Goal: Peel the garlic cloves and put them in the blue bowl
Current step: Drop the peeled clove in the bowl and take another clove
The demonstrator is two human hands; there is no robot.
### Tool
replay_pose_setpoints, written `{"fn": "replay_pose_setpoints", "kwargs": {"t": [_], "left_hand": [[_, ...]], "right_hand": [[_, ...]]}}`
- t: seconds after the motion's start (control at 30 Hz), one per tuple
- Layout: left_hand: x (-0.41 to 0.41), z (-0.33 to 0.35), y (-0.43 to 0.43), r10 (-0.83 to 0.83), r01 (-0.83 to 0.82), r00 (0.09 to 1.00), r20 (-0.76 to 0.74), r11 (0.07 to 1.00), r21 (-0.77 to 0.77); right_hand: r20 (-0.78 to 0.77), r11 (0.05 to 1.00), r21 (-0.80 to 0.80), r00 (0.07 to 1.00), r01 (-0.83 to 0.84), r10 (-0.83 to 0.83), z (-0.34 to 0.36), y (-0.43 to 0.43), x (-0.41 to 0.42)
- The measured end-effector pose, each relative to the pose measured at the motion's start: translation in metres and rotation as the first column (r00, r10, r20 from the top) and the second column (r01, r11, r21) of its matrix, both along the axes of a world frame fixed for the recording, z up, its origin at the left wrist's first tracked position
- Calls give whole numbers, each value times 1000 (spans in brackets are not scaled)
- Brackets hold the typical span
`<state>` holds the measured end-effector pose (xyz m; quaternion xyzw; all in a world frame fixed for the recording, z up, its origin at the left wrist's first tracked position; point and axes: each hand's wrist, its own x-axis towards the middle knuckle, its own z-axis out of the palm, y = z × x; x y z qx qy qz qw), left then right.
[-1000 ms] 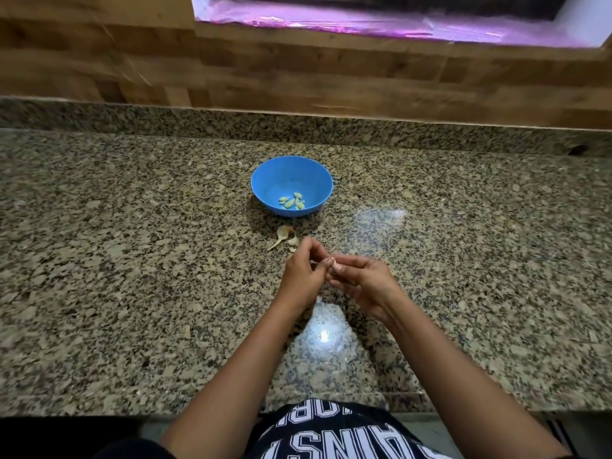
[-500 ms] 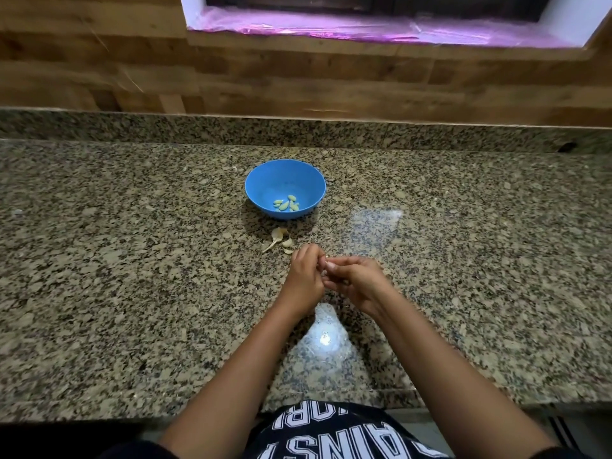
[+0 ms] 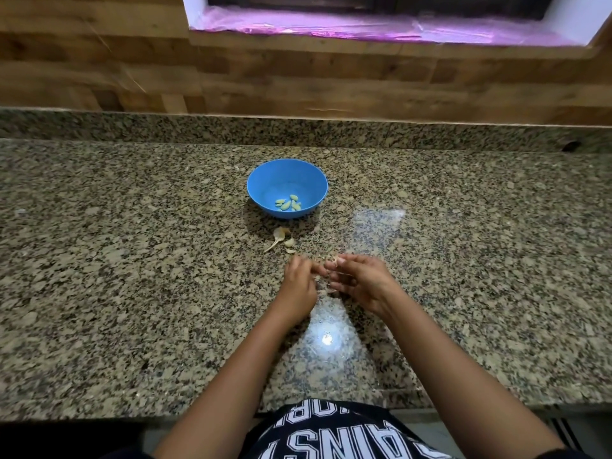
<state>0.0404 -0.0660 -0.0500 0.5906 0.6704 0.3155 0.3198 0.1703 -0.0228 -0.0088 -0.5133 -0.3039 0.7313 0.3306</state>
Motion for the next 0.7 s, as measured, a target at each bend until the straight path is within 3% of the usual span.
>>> {"fn": "replay_pose_setpoints", "kwargs": {"t": [0.27,0.43,0.7], "left_hand": [[-2,3,9,202,-207,887,415,978,-34],[-1,5,11,193,-187,838,511,980,-62],[0,3,13,243,-221,807,538,969,-107]], "right_hand": [[30,998,66,999,-15,13,-3,-7,3],[91,991,134,996,-25,13,-7,-8,1],[135,970,241,991,-18,-15,-8,-10,-6]]}}
